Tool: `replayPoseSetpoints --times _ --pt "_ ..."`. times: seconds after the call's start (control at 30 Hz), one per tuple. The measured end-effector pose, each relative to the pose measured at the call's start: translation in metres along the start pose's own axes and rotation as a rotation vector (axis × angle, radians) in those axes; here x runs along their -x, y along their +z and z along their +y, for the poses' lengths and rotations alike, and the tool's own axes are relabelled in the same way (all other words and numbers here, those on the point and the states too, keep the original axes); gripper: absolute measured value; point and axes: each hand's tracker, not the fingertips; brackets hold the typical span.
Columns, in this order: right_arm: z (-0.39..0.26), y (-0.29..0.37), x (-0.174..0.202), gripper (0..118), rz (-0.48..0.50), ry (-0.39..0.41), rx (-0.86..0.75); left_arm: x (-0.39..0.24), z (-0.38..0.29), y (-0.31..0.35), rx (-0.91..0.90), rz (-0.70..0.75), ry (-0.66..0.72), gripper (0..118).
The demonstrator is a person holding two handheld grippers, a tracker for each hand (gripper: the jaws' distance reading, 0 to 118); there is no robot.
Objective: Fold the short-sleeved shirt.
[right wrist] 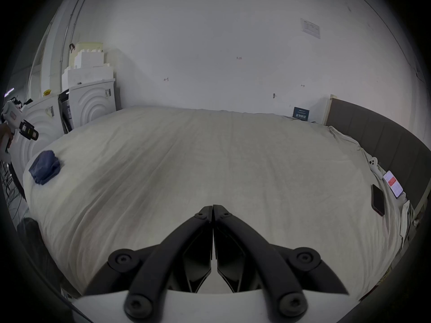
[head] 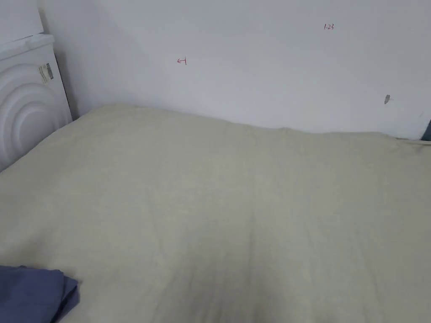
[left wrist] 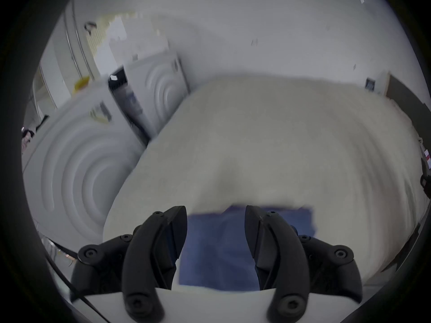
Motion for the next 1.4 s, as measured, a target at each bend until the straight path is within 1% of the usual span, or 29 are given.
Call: replayPoseSetpoints --times 0.13,0.2,0.27,0.33,0.4,0.43,0.47,0.53,0.57,0.6,0.7,0.77,1.0,1.13,1.4 --pt "0.012 -0.002 -0.011 1 -0.021 -0.031 -0.029 -0.067 0.003 0.031 -0.200 -0.059 0.003 54" --pt "0.021 -0.004 -0.017 1 -0.031 -0.044 -0.050 -0.108 0.001 0.042 -0.281 -0.064 -0.015 50" --pt "0.029 -0.005 -0.022 1 -0.041 -0.050 -0.071 -0.145 -0.002 0.051 -0.344 -0.078 -0.039 40" --pt "0.037 -0.006 -0.026 1 -0.046 -0.052 -0.092 -0.179 -0.005 0.057 -0.397 -0.093 0.008 35" --pt "0.045 -0.007 -0.030 0 -0.057 -0.059 -0.107 -0.212 -0.008 0.064 -0.429 -0.128 0.034 20" --pt "0.048 -0.008 -0.032 1 -0.060 -0.063 -0.116 -0.221 -0.011 0.058 -0.435 -0.129 0.041 12" --pt "0.052 -0.008 -0.034 1 -0.067 -0.067 -0.129 -0.234 -0.013 0.059 -0.443 -0.146 0.026 7" --pt "0.057 -0.009 -0.037 1 -0.083 -0.067 -0.151 -0.258 -0.016 0.061 -0.474 -0.136 -0.004 1" --pt "0.060 -0.009 -0.038 1 -0.088 -0.073 -0.159 -0.270 -0.017 0.062 -0.493 -0.147 -0.021 1" --pt "0.062 -0.009 -0.039 1 -0.093 -0.080 -0.166 -0.278 -0.017 0.063 -0.500 -0.146 -0.009 0" --pt "0.067 -0.009 -0.041 1 -0.110 -0.094 -0.186 -0.295 -0.015 0.064 -0.530 -0.150 0.081 0" --pt "0.068 -0.008 -0.041 1 -0.117 -0.093 -0.195 -0.301 -0.015 0.061 -0.520 -0.156 0.100 0" --pt "0.068 -0.006 -0.037 1 -0.117 -0.073 -0.214 -0.318 -0.020 0.061 -0.519 -0.168 0.112 0" --pt "0.069 -0.004 -0.036 1 -0.116 -0.077 -0.228 -0.320 -0.019 0.063 -0.532 -0.148 0.107 0" --pt "0.071 -0.002 -0.039 1 -0.126 -0.098 -0.239 -0.318 -0.014 0.065 -0.542 -0.157 0.102 0"
